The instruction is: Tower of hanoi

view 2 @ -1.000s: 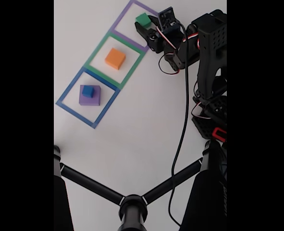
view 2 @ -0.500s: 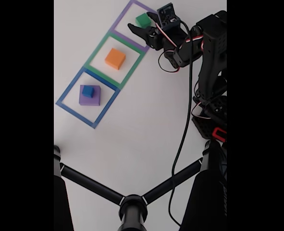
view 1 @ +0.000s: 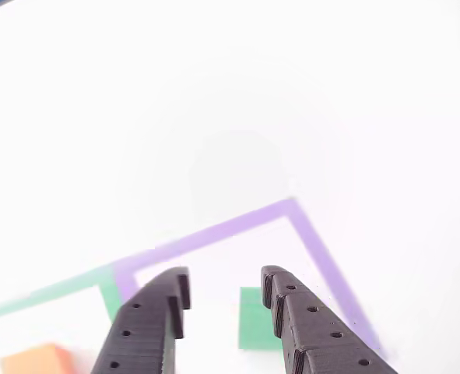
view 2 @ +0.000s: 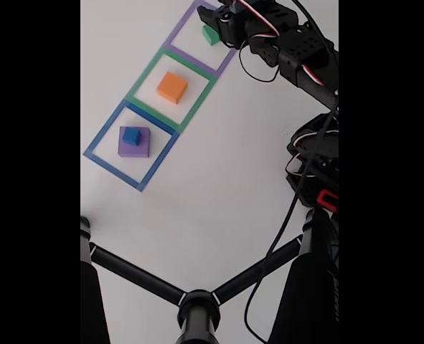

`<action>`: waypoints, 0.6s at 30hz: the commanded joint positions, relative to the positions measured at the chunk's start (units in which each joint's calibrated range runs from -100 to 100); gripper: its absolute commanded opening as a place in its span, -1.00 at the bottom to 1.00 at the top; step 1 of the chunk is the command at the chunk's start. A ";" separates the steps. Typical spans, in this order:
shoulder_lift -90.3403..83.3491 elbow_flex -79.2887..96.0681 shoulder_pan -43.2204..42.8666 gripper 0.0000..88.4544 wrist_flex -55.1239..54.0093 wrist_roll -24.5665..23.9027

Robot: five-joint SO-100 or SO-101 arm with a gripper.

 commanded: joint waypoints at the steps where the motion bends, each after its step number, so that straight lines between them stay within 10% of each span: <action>1: -9.14 -7.87 -4.81 -1.00 17.69 0.59; 11: -9.62 -40.87 -17.08 -1.00 59.88 0.59; 18: -9.79 -46.87 -25.52 -1.00 69.43 0.59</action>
